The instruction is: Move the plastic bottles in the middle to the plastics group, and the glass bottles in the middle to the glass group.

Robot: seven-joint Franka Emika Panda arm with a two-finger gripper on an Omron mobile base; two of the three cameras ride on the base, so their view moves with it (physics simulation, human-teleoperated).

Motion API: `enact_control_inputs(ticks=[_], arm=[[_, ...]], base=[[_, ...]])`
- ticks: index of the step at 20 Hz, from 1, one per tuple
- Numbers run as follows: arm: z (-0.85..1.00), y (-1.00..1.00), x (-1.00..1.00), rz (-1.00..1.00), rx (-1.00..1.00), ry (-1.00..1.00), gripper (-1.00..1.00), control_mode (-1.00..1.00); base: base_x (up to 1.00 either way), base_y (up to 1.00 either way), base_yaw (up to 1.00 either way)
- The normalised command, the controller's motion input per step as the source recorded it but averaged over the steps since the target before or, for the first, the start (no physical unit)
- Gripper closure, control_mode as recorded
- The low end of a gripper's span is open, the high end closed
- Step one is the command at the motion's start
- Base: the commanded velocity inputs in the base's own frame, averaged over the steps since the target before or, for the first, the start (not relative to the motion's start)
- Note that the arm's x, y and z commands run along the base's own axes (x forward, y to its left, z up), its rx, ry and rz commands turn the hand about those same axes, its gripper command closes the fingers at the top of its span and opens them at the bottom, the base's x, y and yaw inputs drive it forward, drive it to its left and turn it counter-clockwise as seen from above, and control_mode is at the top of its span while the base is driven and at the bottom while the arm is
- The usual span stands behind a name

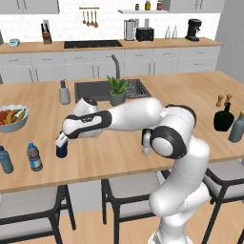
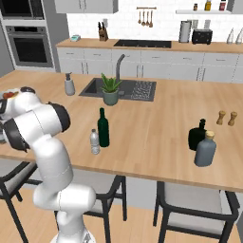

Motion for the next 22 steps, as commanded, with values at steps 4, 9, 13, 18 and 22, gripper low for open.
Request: enact_control_inputs(ticks=[4,9,13,18,22], arm=[[-0.02,0.15,0.3,0.02,-0.08,0.04,1.0,-1.0],[0.0,0.34,0.1,0.0,-0.1,0.09,1.0,-1.0],[-0.01,0.11,-0.04,0.01,0.0,0.0,1.0,-1.0],[-0.14,0.0,0.0,0.04,0.0,-0.02,1.0,-1.0],[-0.27,0.0,0.1,0.04,0.0,-0.08,1.0,-1.0]], base=[[0.0,0.0,0.0],[0.0,0.0,0.0],[0.0,0.0,0.0],[0.0,0.0,0.0],[0.0,0.0,0.0]])
